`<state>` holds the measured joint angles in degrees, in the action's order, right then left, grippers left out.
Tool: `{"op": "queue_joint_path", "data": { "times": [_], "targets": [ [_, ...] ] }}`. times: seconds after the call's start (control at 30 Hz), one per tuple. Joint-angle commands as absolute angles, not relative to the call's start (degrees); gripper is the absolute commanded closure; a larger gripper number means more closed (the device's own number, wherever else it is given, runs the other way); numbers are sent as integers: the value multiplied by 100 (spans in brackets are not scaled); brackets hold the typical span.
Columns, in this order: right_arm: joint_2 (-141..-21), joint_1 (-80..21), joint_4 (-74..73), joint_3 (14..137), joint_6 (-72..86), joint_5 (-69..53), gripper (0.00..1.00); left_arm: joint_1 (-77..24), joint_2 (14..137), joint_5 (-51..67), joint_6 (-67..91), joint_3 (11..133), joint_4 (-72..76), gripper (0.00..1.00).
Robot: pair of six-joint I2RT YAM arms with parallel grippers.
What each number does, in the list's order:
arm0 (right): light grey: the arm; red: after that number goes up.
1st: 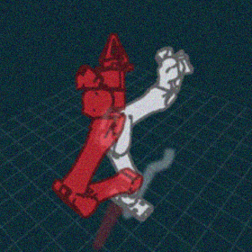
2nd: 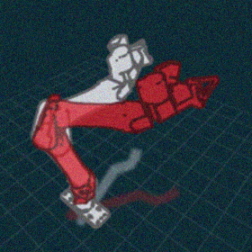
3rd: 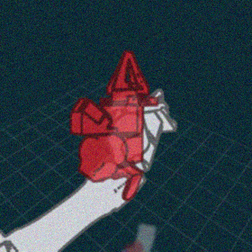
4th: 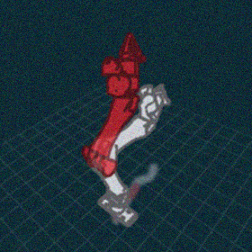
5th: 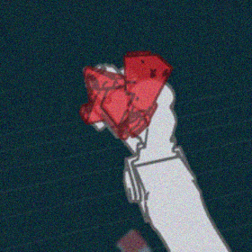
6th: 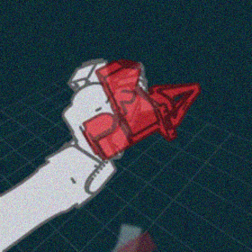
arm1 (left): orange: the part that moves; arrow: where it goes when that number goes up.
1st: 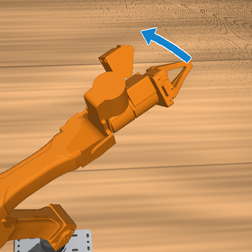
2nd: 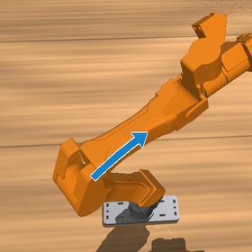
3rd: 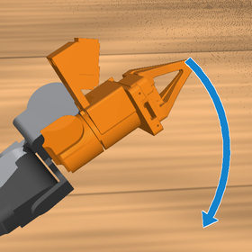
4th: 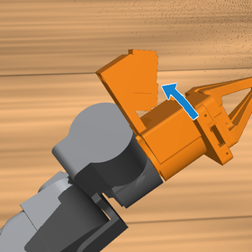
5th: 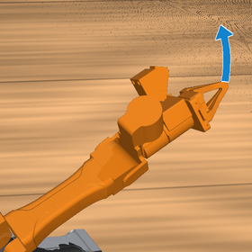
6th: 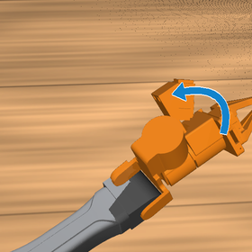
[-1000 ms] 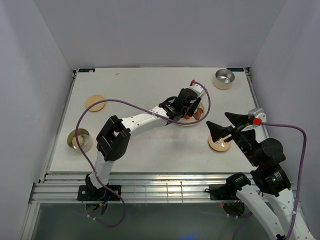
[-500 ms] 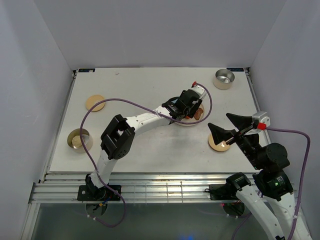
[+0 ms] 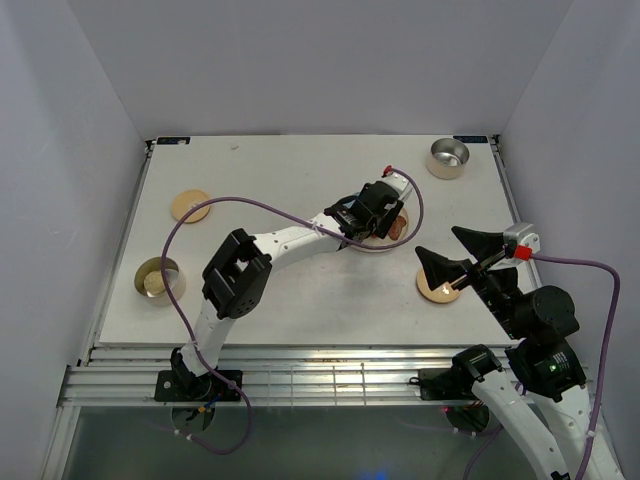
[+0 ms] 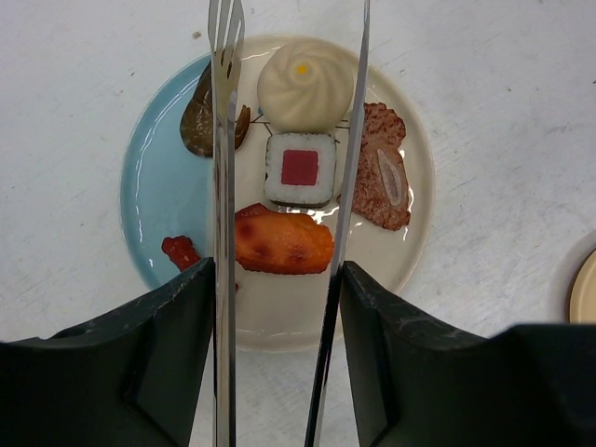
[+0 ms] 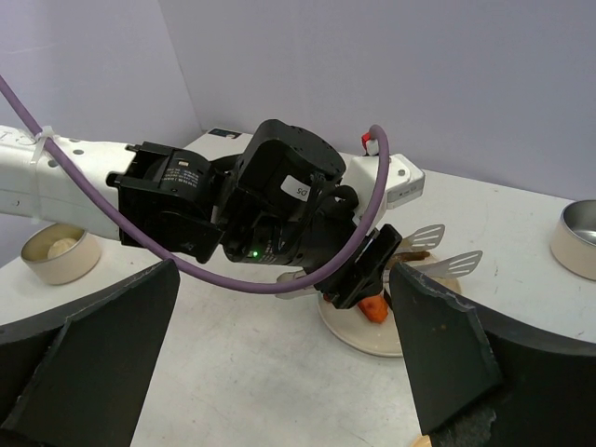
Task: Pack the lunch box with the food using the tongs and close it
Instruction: Pick up the fake food from the plate.
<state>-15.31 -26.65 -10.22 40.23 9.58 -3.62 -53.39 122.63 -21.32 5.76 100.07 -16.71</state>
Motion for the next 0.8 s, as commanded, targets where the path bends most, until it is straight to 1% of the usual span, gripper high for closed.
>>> {"op": "queue_joint_path", "data": {
  "times": [0.0,0.27,0.77],
  "targets": [
    [-1521,-2681,-782,4113,870,-395,1,-5326,12261,-2065,677,9958,-1608,36],
    [-1494,-2681,-782,4104,835,-325,1,-5326,12252,-1908,721,9747,-1459,36],
    [-1468,-2681,-782,4122,809,-220,1,-5326,12243,-2083,642,9650,-1441,37]
  ]
}}
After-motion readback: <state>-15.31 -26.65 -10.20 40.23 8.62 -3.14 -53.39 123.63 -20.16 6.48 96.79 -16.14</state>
